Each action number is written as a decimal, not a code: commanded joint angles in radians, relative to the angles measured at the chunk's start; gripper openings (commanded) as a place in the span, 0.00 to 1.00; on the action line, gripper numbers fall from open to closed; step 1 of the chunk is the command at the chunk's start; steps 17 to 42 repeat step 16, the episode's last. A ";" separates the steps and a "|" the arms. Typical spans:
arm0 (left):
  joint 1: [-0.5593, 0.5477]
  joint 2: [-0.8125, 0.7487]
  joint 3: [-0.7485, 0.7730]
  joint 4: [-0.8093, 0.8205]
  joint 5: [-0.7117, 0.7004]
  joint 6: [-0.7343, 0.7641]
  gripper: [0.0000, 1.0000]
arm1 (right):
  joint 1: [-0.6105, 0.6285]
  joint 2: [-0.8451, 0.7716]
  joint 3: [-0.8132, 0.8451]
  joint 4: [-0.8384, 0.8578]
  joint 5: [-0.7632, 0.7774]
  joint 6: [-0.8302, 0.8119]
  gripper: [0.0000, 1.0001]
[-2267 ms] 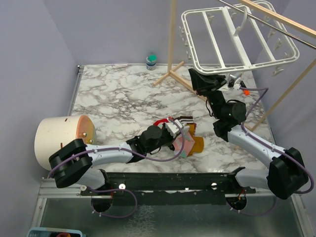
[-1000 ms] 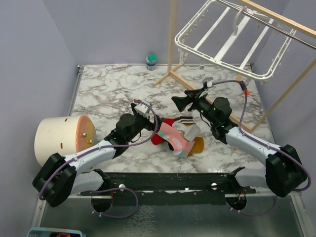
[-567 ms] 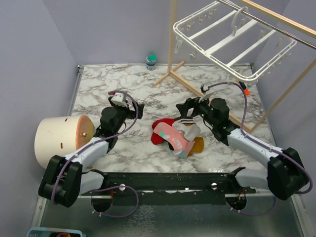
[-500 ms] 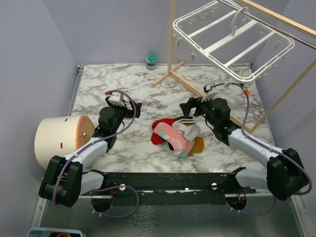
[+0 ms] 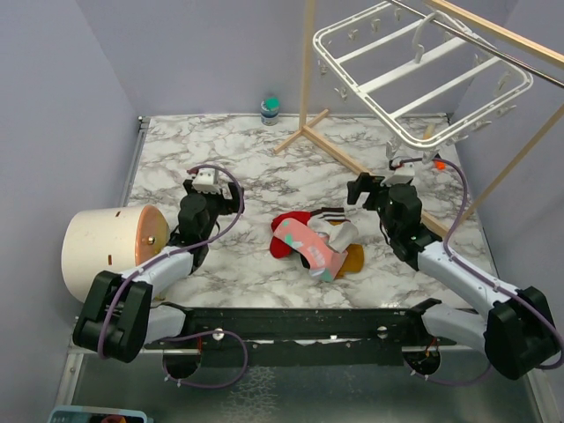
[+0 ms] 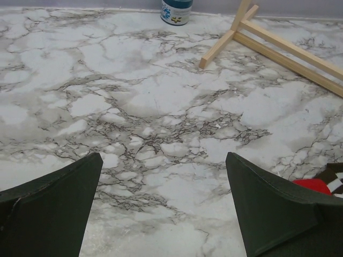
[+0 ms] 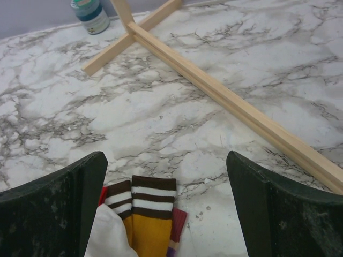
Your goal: Remove the socks clipped to the hanger
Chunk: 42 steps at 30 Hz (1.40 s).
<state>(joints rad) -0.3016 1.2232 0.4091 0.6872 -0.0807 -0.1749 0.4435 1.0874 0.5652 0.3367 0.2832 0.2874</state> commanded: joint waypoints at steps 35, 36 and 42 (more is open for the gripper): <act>0.012 -0.068 -0.040 0.030 -0.019 0.006 0.99 | 0.001 -0.019 0.019 -0.109 0.089 -0.004 0.99; 0.012 -0.068 -0.040 0.030 -0.019 0.006 0.99 | 0.001 -0.019 0.019 -0.109 0.089 -0.004 0.99; 0.012 -0.068 -0.040 0.030 -0.019 0.006 0.99 | 0.001 -0.019 0.019 -0.109 0.089 -0.004 0.99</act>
